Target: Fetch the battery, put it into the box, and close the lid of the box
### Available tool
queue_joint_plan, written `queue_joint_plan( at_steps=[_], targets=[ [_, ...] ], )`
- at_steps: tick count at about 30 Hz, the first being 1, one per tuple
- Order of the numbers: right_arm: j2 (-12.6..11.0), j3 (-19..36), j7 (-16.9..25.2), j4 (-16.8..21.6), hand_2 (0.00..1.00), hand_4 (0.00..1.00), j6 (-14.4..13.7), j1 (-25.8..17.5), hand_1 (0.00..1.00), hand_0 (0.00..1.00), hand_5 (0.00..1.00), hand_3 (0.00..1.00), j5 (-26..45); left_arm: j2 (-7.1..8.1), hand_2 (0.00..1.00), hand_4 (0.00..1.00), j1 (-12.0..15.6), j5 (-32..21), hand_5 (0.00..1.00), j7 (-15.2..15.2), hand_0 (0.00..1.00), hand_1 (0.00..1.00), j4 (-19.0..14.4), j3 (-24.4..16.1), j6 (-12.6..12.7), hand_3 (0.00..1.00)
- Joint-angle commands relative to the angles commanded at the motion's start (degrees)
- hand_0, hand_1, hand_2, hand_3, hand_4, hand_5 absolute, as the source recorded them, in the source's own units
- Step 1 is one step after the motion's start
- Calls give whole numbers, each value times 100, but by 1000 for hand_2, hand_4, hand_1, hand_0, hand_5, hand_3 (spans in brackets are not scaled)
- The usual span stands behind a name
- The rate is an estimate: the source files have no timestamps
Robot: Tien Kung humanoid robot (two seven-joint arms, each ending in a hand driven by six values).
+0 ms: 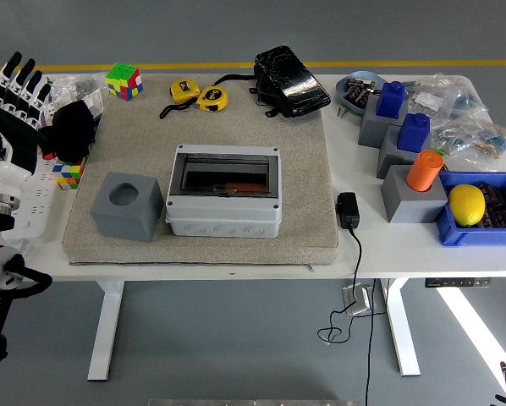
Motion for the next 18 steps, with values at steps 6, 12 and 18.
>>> queue_joint_plan(
  at_steps=[6,12,18],
  targets=[
    [95,127,47,0,758,998,22,-96,775,841,998,795,-108,31,906,998,138,415,998,205,930,960,-96,-156,107,893],
    [143,122,122,0,759,998,54,-232,776,845,998,796,-47,42,882,998,209,897,998,430,907,924,-199,-164,262,865],
    [119,231,115,0,761,998,83,-330,777,846,998,797,-136,50,873,998,199,1181,998,550,899,915,-241,-61,423,859]
  ],
)
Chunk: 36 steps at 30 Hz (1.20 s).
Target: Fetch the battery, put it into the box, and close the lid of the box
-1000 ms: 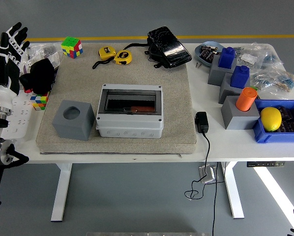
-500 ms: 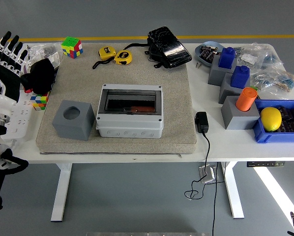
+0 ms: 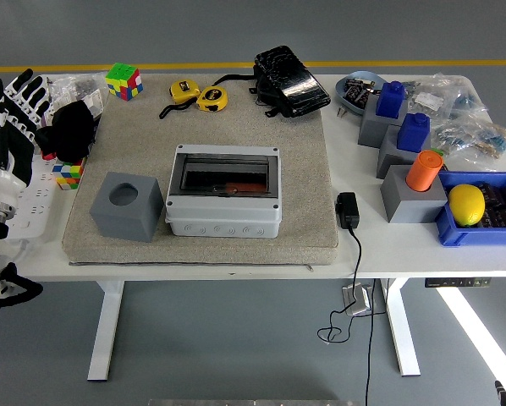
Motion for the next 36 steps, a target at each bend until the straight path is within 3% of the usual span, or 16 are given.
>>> queue_joint_plan(
  at_steps=[10,19,27,36],
  targets=[
    [-67,-493,5,0,762,998,126,-282,778,846,998,799,377,2,869,998,-28,74,998,57,889,911,-11,194,96,856],
    [-1,-547,94,0,767,998,172,-364,791,852,998,807,423,-4,866,998,-5,268,998,84,883,909,-105,302,263,853],
    [-76,-1348,229,0,777,998,170,-383,801,859,998,816,1021,4,865,998,-4,411,998,107,880,906,-191,403,360,850],
    [-116,-1701,269,0,776,998,173,-397,800,857,998,813,1387,-40,852,998,35,388,998,98,868,894,-222,442,419,842]
  ],
)
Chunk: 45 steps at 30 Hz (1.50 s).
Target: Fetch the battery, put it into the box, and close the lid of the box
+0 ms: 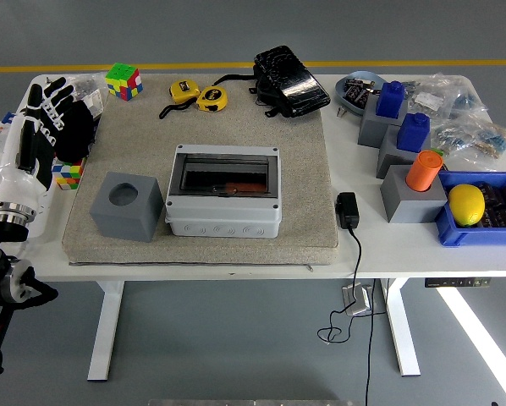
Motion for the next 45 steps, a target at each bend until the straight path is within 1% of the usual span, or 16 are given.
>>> queue_joint_plan(
  at_steps=[3,4,8,10,14,20,24,31,33,34,38,39,40,45],
  targets=[
    [1,44,-5,0,776,998,-7,3,800,857,998,813,-25,-26,852,998,19,-8,998,-41,868,894,-12,-14,42,842],
    [4,69,-2,0,773,998,-11,3,797,856,998,810,-34,-32,834,998,23,-6,998,-54,854,879,-17,-17,55,831],
    [33,271,-9,0,773,998,-34,28,797,856,998,810,-162,-44,834,998,28,15,998,-62,854,879,-22,2,87,831],
    [48,244,8,0,773,998,-34,46,798,856,998,809,-129,-47,823,998,26,17,998,-56,843,869,-20,23,90,814],
    [72,241,23,0,773,998,-37,75,798,856,998,809,-111,-52,823,998,15,17,998,-43,843,869,-17,53,99,814],
    [84,359,16,0,775,998,-42,97,800,854,998,810,-180,-60,819,998,3,30,998,-23,839,865,-19,72,105,808],
    [77,321,9,0,775,998,-36,104,801,855,998,808,-149,-64,814,998,-5,38,998,-12,838,862,-29,73,108,805],
    [30,49,-35,0,775,998,-8,118,800,852,998,807,-2,-91,810,998,2,10,998,-14,835,858,-40,40,140,802],
    [16,73,-43,0,775,998,-12,123,800,852,998,807,-9,-103,810,998,10,-1,998,-29,835,858,-45,19,155,802],
    [6,33,-44,0,773,998,-11,124,799,847,998,805,19,-107,794,998,17,-4,998,-36,826,842,-48,10,161,788],
    [-49,-251,-60,0,773,998,4,143,799,847,998,805,177,-121,794,998,26,-24,998,-51,826,842,-49,-18,176,788],
    [-53,-250,-70,0,773,998,5,149,799,847,998,805,165,-125,794,998,27,-23,998,-53,826,842,-50,-26,178,788],
    [-55,-243,-72,0,771,998,3,157,798,841,998,805,162,-130,773,998,27,-24,998,-57,818,817,-54,-36,181,780],
    [-62,-288,-57,0,771,998,-1,187,798,841,998,805,209,-153,773,998,20,-26,998,-64,818,817,-54,-67,186,780]
  ],
)
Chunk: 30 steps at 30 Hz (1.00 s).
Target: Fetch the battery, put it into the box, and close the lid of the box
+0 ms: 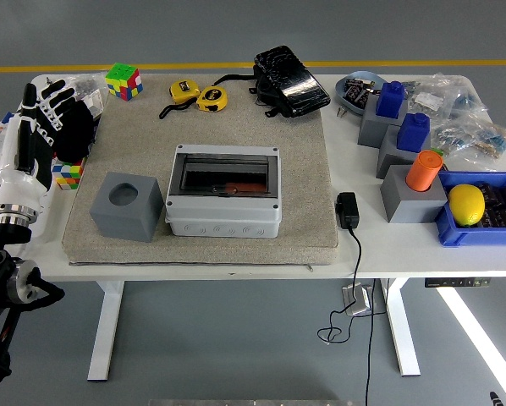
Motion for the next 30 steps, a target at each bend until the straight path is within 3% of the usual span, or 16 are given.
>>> queue_joint_plan(
  at_steps=[30],
  targets=[
    [-51,249,-56,0,766,998,-44,-12,785,839,998,801,-196,-1,764,998,13,30,998,24,805,812,-1,67,-2,772]
  ],
)
